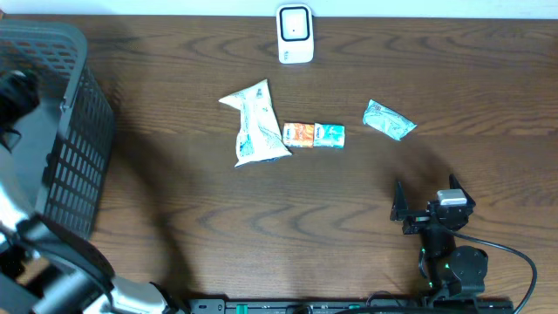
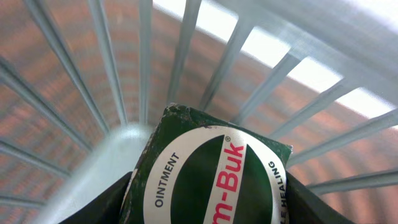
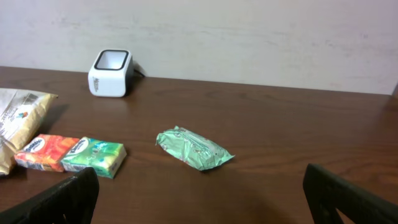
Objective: Scan the item barcode
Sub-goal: 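Carry the tin past the scanner and drop it near the wipes pack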
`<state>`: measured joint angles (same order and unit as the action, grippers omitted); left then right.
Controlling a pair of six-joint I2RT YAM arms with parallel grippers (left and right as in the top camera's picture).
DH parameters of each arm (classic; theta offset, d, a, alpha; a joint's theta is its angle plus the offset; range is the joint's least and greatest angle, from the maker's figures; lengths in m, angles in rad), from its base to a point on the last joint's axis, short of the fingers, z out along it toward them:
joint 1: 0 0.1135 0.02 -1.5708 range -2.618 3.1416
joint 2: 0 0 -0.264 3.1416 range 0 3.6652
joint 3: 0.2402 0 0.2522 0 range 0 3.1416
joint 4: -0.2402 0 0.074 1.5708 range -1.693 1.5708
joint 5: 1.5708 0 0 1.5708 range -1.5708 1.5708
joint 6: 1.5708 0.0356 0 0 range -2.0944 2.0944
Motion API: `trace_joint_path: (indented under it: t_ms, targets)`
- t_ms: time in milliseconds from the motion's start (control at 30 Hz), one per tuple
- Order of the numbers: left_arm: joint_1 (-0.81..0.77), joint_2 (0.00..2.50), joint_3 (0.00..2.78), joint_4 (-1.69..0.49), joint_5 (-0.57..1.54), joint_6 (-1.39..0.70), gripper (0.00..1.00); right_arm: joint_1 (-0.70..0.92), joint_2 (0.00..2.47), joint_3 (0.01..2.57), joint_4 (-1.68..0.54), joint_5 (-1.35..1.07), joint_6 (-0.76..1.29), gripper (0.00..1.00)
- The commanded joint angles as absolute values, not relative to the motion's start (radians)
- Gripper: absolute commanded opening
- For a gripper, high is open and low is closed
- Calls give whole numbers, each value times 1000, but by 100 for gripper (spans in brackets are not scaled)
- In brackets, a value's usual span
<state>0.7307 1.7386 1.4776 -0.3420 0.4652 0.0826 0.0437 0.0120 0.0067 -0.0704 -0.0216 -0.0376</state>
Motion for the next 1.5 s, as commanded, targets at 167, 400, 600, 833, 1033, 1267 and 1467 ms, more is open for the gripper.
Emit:
trace_joint_path:
  t_ms: [167,400,600,833,1033,1267,1467]
  targets:
    - [734,1473,1476,-231,697,-135,17,40,7,6,-75,-17,-46,99]
    - [651,1374,1476,-212,861,-280,29,40,7,6,-75,-17,-46,99]
    - [406,1393,1476,-239,882,-279,29,40,7,6,-75,-17,-46,99]
    - [38,1515,1476,-238,875,-279,30,40,7,6,-75,-17,-46,99]
    - [-267,1741,1476,-233,725,-279,38,40,7,6,-75,-17,-46,99]
    - [-441,1946,1476,-122,644,-279,45,40,7,6,-75,-17,-46,99]
    - [-494,2018,1476,-20,616,-279,80,40,7,6,-75,-17,-46,99]
